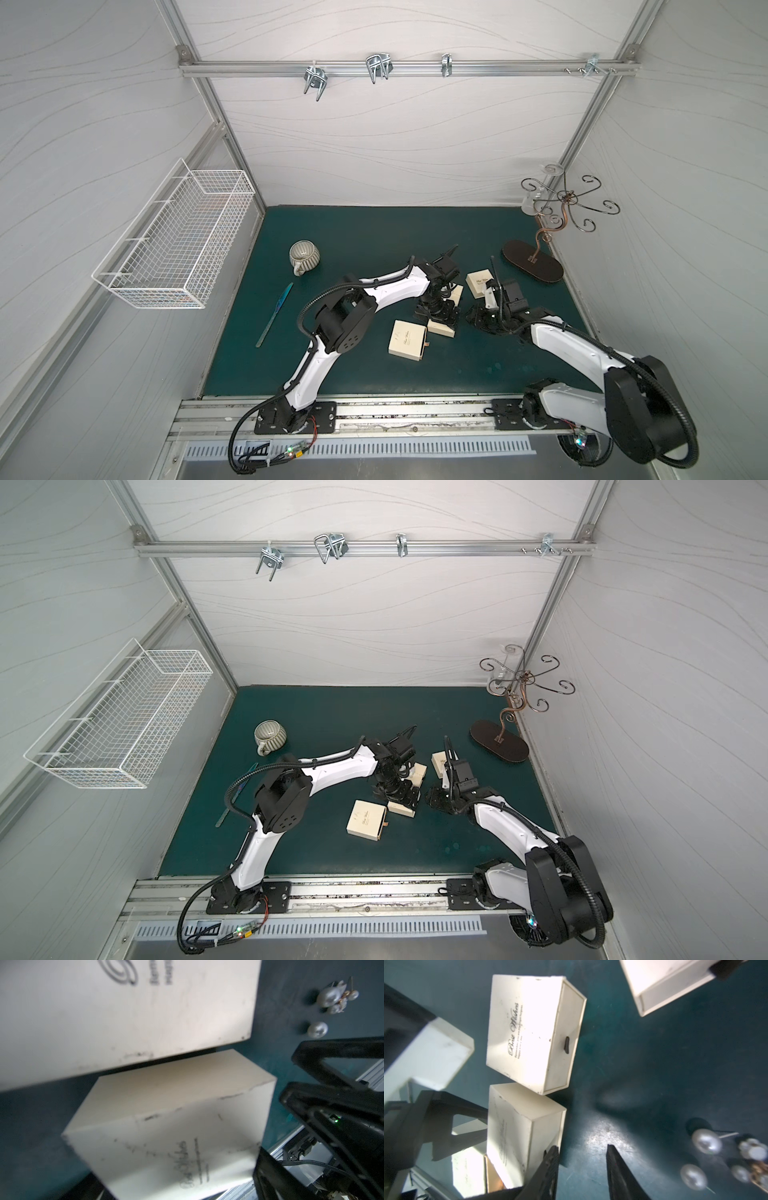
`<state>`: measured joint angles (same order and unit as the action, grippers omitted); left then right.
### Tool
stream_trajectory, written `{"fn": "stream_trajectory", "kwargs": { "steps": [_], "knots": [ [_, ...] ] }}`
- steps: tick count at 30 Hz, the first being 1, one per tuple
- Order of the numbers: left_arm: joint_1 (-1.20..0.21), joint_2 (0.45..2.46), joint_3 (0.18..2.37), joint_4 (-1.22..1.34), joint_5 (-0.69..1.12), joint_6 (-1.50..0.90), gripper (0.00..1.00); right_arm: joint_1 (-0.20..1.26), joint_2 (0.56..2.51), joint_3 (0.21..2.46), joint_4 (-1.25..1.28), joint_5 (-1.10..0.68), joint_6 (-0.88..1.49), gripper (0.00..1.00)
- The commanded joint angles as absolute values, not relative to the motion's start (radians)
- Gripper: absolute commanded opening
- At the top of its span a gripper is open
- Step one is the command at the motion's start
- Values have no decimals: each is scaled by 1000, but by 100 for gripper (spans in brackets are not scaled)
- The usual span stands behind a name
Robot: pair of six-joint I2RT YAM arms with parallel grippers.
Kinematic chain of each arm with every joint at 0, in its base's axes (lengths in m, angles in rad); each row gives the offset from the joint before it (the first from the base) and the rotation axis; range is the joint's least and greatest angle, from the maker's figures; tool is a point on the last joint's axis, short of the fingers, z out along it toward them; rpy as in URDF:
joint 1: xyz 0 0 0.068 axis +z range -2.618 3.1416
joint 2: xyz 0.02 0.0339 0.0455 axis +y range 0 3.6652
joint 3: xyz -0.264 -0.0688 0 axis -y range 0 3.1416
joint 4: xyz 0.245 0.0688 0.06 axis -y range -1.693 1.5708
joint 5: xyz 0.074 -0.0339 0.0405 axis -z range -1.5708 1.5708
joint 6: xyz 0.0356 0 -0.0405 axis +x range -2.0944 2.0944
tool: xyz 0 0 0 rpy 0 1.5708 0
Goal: Take out the earrings from the drawer-style jewelry box
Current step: Place the jewelry box at the center of the board, then open the drawer in the jewelry box.
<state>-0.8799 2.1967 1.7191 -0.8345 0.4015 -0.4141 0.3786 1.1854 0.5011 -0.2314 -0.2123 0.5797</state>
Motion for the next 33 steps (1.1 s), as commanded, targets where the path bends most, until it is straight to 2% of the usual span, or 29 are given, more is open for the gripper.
{"fn": "stream_trajectory", "kwargs": {
  "steps": [1, 5, 13, 20, 26, 33],
  "knots": [
    [-867, 2159, 1709, -763, 458, -424, 91, 383, 1203, 488, -191, -268, 588, 39],
    [-864, 2158, 1700, -744, 483, -419, 99, 377, 1206, 489, -201, -256, 589, 38],
    [-862, 2170, 1710, -745, 491, -428, 99, 354, 1210, 482, -209, -243, 598, 37],
    [-849, 2188, 1717, -759, 464, -448, 83, 354, 1245, 482, -169, -304, 595, 30],
    [-846, 2206, 1727, -776, 447, -449, 74, 354, 1271, 482, -161, -313, 597, 27],
    [-847, 2225, 1733, -793, 439, -448, 70, 355, 1289, 476, -125, -337, 606, 25]
  ]
}}
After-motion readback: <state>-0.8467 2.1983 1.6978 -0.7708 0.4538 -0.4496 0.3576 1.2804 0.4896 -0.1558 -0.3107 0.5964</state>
